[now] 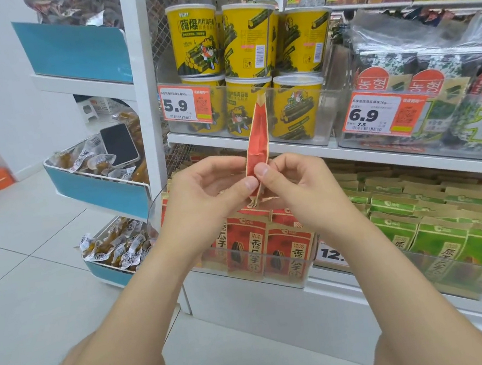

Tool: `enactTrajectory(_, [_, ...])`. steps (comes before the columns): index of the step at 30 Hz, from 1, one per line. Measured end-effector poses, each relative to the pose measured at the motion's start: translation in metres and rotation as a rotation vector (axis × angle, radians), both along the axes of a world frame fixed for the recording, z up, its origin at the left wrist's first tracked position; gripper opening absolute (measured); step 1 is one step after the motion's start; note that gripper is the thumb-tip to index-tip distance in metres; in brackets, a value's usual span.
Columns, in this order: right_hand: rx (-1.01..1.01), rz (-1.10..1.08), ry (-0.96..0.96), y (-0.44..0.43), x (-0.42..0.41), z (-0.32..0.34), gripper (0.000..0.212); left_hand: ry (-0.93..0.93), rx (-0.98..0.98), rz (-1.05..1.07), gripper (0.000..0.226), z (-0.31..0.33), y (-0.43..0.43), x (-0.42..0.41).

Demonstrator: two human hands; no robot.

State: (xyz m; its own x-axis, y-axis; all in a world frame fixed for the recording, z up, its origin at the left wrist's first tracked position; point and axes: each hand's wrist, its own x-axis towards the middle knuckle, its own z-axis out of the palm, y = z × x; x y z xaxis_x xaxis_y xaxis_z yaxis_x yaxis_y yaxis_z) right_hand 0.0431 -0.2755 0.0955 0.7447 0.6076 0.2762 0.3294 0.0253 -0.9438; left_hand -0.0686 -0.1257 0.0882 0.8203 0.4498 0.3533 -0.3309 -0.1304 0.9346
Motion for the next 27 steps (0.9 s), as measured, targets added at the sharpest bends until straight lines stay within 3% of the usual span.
enactTrajectory(5, [-0.027, 0.039, 0.017, 0.0, 0.005, -0.001, 0.033, 0.013, 0.046, -0.065, 0.047, 0.0, 0.005, -0.001])
enactTrajectory(16, [-0.036, 0.129, -0.034, -0.006, 0.012, -0.006, 0.018, 0.001, -0.052, -0.049, 0.043, 0.002, 0.005, -0.005])
enactTrajectory(27, [-0.081, 0.07, -0.079, -0.002, 0.015, -0.008, 0.022, 0.03, -0.047, -0.071, 0.045, 0.002, 0.007, -0.003])
